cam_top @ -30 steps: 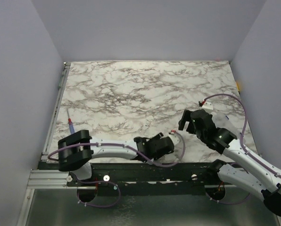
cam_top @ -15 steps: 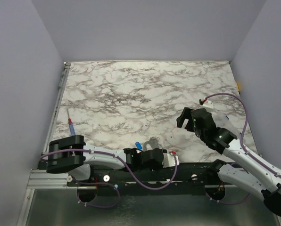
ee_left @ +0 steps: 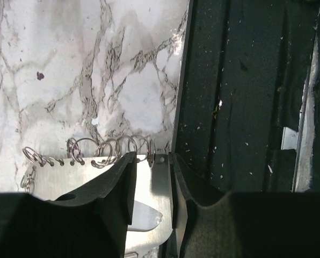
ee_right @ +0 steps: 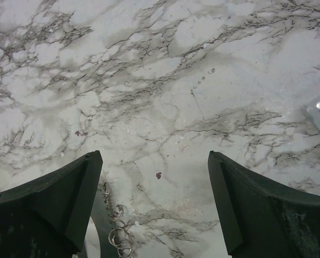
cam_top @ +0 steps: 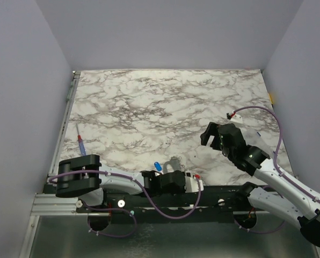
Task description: Put the keys on the keyring
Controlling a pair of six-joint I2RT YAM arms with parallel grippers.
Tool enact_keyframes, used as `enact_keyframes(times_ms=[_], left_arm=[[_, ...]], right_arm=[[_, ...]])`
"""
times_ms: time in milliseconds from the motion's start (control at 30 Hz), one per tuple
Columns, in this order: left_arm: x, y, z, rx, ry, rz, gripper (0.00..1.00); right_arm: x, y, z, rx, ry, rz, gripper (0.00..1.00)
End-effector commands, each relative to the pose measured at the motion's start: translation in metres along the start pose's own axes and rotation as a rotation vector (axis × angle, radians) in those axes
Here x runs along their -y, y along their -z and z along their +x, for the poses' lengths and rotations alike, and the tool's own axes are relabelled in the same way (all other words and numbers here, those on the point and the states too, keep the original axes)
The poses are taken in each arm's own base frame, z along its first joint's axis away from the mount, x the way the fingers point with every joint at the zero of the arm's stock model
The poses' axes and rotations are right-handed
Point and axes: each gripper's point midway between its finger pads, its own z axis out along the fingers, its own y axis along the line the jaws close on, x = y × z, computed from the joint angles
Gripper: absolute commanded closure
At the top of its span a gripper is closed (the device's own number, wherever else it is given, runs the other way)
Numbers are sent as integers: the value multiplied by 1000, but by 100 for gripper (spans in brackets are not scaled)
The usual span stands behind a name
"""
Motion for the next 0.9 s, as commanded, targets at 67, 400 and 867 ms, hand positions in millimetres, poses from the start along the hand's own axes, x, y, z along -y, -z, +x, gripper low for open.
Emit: enact_keyframes(times_ms=[67,400,867], left_arm=[[-1,4,11,-15,27,-30,60],[2,-4,14,-2,31,-25,69],[1,-10,20,-27,18,-36,96]], right_arm=[[-4,-3,5,-9,9,-23,10],[-5,-3,7,-19,11,-30,10],[-6,-3,7,-17,9,-38,10]])
